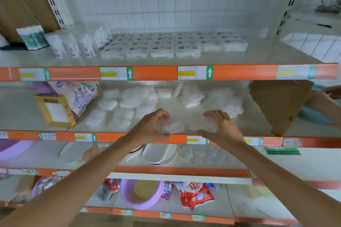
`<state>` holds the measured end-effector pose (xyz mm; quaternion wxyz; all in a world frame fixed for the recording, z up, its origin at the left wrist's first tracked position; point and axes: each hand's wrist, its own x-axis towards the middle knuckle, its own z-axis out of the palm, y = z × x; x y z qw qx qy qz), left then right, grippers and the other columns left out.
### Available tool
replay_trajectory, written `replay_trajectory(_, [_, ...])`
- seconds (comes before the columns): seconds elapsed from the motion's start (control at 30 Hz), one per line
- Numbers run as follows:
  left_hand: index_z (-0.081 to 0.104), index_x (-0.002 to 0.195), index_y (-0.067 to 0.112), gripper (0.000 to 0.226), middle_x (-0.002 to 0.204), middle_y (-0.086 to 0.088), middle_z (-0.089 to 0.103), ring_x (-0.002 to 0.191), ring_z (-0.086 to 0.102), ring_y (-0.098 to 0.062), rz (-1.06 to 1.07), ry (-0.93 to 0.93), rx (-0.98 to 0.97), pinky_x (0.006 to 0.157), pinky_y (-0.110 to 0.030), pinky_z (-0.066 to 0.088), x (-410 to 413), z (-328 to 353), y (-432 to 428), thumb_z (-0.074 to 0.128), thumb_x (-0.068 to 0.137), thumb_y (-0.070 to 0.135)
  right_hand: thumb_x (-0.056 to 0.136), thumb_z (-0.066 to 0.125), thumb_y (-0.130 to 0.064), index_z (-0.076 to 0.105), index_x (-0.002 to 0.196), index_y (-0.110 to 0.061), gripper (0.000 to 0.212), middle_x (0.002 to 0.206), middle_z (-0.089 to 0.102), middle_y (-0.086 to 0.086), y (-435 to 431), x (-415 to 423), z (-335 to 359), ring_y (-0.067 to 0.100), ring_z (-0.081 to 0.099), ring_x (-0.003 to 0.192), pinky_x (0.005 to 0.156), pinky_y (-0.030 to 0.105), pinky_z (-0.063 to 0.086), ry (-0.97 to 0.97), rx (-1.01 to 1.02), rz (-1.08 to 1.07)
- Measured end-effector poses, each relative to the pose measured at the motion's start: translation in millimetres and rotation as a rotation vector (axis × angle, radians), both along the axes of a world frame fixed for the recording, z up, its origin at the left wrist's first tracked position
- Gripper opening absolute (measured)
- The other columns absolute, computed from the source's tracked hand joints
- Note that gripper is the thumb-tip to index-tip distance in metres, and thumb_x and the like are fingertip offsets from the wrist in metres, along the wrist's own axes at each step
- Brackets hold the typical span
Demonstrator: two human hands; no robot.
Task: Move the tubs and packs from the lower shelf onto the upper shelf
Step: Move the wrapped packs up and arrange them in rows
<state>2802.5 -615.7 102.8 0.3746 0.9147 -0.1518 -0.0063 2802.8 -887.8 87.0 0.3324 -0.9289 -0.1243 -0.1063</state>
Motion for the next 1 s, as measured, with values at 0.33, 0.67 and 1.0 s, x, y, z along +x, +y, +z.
replay_trajectory(0.33, [0.056,0.113,0.028,0.050,0.116,0.019,0.059,0.110,0.049,0.016,0.015,-0.108,-0.014,0.087,-0.005,0.034,-53,72,3,0.084,0.072,0.020,0.074,0.081,-0.045,0.057,0.125,-0.026,0.060,0.123,0.055,-0.009,-1,-41,73,0.013,0.049,0.118,0.096,0.031,0.042,-0.081,-0.031,0.082])
replay_trajectory(0.67, [0.056,0.112,0.032,0.049,0.119,0.018,0.058,0.113,0.050,0.008,-0.005,-0.280,-0.011,0.089,-0.007,0.035,-56,148,14,0.083,0.074,0.021,0.071,0.082,-0.045,0.059,0.122,-0.026,0.059,0.118,0.056,-0.009,6,-38,139,0.015,0.053,0.114,0.096,0.036,0.046,-0.226,0.042,0.079])
replay_trajectory(1.0, [0.048,0.126,0.031,0.058,0.129,0.016,0.052,0.123,0.046,0.000,-0.042,-0.277,0.015,0.088,-0.015,0.034,56,201,23,0.080,0.078,0.025,0.070,0.083,-0.045,0.060,0.119,-0.027,0.057,0.115,0.058,-0.009,17,58,179,0.012,0.055,0.109,0.090,0.029,0.045,-0.303,0.037,0.006])
